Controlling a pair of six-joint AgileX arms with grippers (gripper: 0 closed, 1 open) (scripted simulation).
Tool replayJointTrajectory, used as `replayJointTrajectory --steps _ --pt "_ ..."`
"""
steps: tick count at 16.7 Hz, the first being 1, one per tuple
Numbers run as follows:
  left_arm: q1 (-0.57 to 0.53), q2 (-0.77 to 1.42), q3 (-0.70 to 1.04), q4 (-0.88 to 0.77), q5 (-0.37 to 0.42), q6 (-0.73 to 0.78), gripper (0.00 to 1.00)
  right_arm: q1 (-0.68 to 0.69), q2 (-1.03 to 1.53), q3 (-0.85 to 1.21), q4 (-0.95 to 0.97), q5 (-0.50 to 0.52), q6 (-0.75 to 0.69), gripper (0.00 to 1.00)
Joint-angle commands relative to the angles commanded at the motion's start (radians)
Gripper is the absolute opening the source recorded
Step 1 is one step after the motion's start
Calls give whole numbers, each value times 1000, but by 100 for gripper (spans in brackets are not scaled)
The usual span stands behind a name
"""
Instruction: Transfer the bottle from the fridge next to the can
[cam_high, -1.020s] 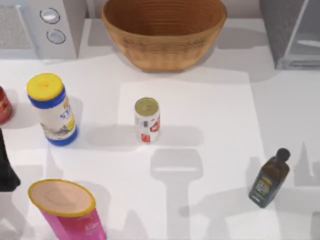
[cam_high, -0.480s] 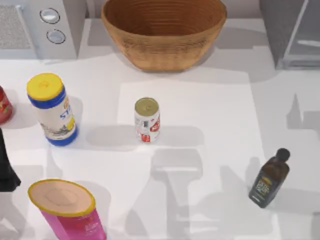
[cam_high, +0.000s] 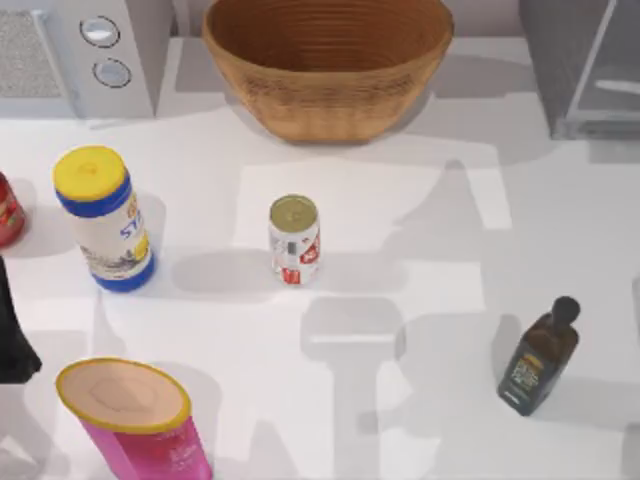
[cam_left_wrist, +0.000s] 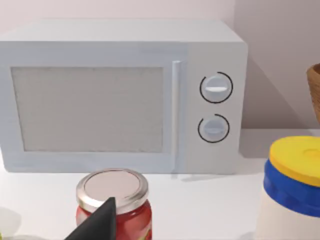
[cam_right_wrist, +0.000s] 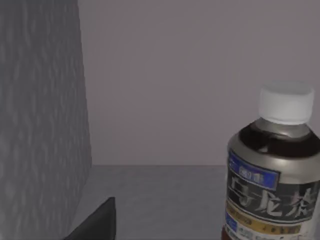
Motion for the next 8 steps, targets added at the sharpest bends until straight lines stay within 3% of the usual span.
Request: replayJointTrajectory --steps 4,8 --pt "0 0 0 0 0 0 100 -35 274 135 144 -28 1 100" --pt "0 0 0 0 0 0 100 -50 378 191 204 -39 1 100"
